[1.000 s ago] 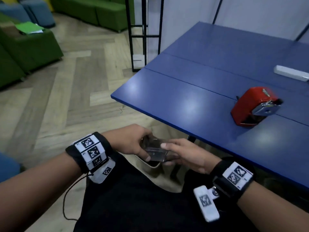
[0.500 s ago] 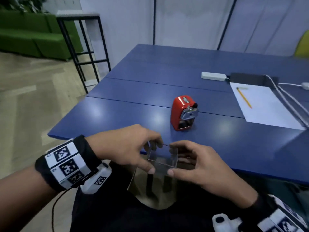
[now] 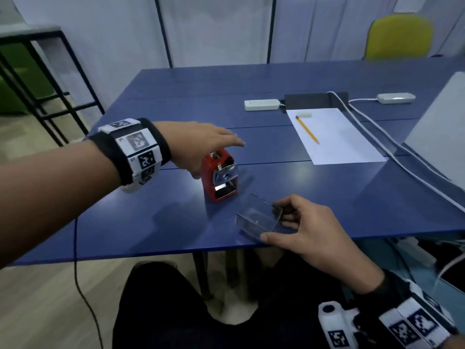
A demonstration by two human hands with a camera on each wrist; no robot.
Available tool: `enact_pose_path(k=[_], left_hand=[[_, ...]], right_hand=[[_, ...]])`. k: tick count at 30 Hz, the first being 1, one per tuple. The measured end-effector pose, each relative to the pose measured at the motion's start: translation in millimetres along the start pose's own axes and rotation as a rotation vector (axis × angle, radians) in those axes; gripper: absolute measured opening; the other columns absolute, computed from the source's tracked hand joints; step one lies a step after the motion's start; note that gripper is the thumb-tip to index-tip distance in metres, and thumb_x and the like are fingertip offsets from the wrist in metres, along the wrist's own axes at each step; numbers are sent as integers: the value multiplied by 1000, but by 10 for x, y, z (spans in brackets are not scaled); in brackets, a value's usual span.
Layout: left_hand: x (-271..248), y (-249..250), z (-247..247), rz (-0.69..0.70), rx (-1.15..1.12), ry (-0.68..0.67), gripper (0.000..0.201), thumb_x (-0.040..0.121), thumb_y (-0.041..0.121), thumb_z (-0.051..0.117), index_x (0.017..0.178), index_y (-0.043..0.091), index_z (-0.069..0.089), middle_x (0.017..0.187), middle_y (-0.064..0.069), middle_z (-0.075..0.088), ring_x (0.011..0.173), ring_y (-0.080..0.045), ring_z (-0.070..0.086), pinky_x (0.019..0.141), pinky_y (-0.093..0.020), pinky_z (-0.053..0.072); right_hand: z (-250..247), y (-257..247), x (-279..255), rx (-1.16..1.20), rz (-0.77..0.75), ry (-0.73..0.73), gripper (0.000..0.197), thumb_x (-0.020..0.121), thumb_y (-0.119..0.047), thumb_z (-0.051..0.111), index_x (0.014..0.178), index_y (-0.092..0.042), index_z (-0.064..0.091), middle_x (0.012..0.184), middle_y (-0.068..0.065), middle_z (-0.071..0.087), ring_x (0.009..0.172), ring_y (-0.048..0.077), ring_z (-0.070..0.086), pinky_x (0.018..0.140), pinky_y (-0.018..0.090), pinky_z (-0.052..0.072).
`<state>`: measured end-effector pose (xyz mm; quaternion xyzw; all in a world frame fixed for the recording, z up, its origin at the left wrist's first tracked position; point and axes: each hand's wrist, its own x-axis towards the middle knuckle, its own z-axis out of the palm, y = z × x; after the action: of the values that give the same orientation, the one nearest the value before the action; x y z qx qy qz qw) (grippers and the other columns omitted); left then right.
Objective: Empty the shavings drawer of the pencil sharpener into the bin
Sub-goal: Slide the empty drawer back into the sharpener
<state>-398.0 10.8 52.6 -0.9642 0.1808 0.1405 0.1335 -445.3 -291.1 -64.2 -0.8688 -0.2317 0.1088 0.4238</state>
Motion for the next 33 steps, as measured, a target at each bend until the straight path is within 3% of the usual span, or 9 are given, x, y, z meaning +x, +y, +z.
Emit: enact_pose_path(k=[3, 7, 11, 13, 18, 21, 29, 33], left_hand=[[200, -18, 62, 47, 47, -63, 113, 69, 28, 95, 162, 37, 32, 161, 9, 47, 142, -23, 51, 112, -47, 49], [362, -55, 149, 51, 13, -88, 91, 63, 33, 96, 142, 34, 51, 131, 7, 64, 119, -22, 63, 97, -45, 56], [413, -97, 154, 42, -71, -101, 69, 55, 47, 97, 109, 41, 55, 104, 12, 68, 96, -17, 67, 85, -42, 60], [411, -93, 141, 49, -114, -122, 64, 54, 54, 95, 102, 44, 53, 97, 10, 72, 89, -15, 70, 81, -41, 62], [363, -52, 169, 97, -169, -133, 56, 56, 62, 91, 97, 50, 55, 89, 6, 79, 81, -13, 75, 75, -37, 64], [323, -48, 198, 104, -193, -121, 63, 54, 65, 90, 105, 43, 61, 90, 6, 79, 81, -13, 76, 75, -38, 64], [300, -56, 218, 104, -227, -90, 67, 55, 64, 92, 109, 37, 66, 90, 10, 79, 83, -9, 73, 77, -35, 62], [313, -69, 239, 117, -233, -73, 68, 56, 63, 93, 112, 36, 67, 92, 13, 77, 83, -8, 72, 76, -34, 62]], right_hand=[[27, 19, 120, -29, 23, 26, 63, 67, -45, 102, 119, -28, 70, 112, -17, 73, 104, 0, 74, 97, 23, 63], [43, 24, 285, -74, 27, 41, 63, 68, -44, 101, 119, -26, 69, 107, -18, 70, 100, -5, 72, 94, 15, 59], [84, 36, 422, -143, 28, 37, 66, 67, -52, 99, 119, -26, 67, 108, -14, 72, 102, 5, 74, 95, 31, 64], [111, 67, 491, -177, 28, 29, 70, 65, -57, 97, 120, -26, 67, 111, -10, 74, 104, 12, 74, 95, 39, 64], [150, 85, 589, -195, 23, 29, 75, 62, -61, 94, 121, -24, 67, 114, -7, 75, 105, 14, 74, 94, 40, 65], [179, 85, 595, -186, 25, 21, 81, 54, -72, 86, 118, -26, 66, 113, -9, 75, 104, 12, 75, 92, 39, 65], [266, -11, 635, -210, 11, -20, 69, 62, -64, 92, 113, -27, 66, 109, -10, 77, 99, 10, 76, 88, 38, 66], [239, -46, 708, -247, -23, -37, 67, 68, -57, 94, 120, -23, 68, 109, -8, 79, 99, 10, 76, 89, 35, 65]])
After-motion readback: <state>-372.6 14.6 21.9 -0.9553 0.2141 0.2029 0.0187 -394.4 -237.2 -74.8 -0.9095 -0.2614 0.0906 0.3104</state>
